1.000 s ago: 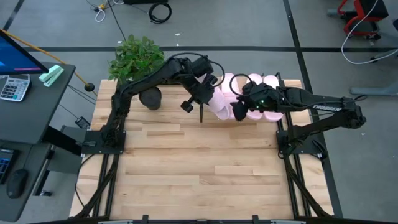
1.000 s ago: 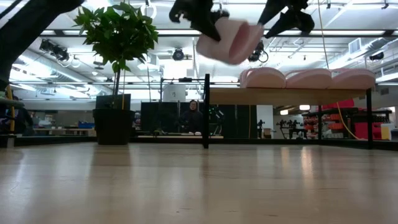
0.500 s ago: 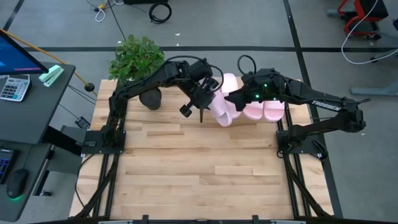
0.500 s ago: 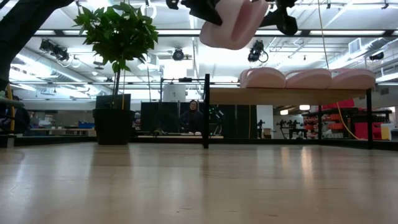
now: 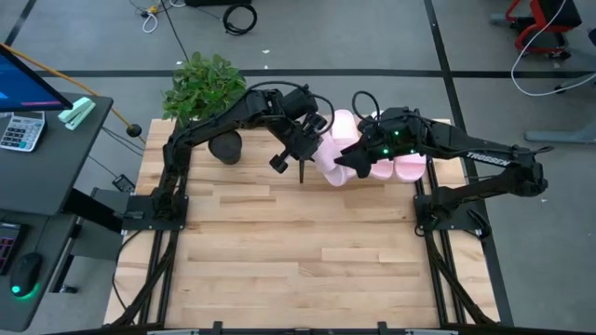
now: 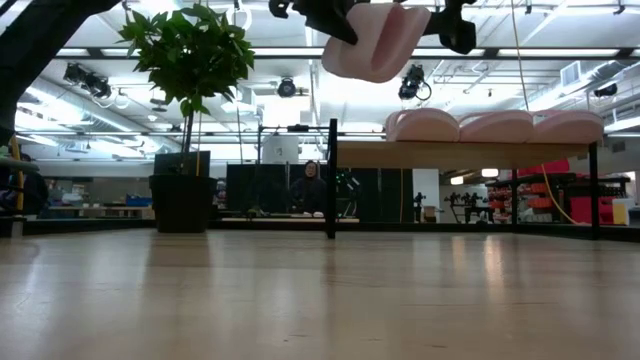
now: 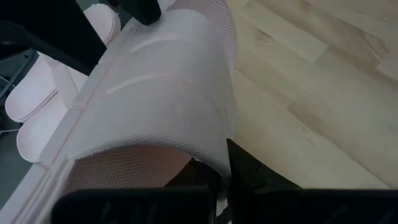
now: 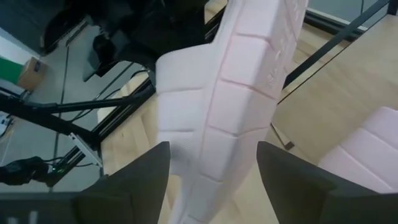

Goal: Pick and place slides into the shelf
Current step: Put the pink slide on the shelf

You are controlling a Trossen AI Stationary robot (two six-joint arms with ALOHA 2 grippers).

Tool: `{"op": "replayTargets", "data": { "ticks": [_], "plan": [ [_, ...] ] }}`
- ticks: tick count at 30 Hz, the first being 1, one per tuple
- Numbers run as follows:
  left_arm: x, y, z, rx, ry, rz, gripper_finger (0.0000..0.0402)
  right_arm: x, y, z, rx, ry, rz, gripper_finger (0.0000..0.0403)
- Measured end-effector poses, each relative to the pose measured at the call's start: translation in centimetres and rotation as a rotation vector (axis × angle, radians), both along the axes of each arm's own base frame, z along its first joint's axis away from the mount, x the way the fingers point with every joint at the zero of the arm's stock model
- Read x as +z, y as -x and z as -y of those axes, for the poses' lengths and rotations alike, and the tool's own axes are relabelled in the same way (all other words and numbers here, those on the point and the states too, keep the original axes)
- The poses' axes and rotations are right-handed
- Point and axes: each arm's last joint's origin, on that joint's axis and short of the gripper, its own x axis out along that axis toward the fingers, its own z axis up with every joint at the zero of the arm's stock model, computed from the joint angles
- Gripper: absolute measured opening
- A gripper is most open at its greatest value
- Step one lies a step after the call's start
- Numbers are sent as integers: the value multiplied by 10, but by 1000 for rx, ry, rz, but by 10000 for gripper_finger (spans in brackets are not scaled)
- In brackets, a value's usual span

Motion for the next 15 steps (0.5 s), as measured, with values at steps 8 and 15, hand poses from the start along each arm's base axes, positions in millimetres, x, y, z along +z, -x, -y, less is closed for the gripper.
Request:
{"op": "replayTargets", "data": {
  "ticks": [8, 15],
  "plan": [
    [-1, 0, 0, 1, 0, -3, 12, -3, -5, -1, 15, -41, -8, 254],
    [-1, -1, 1, -2, -1, -2, 12, -3, -11, 3, -13, -11, 19, 254]
  ]
}}
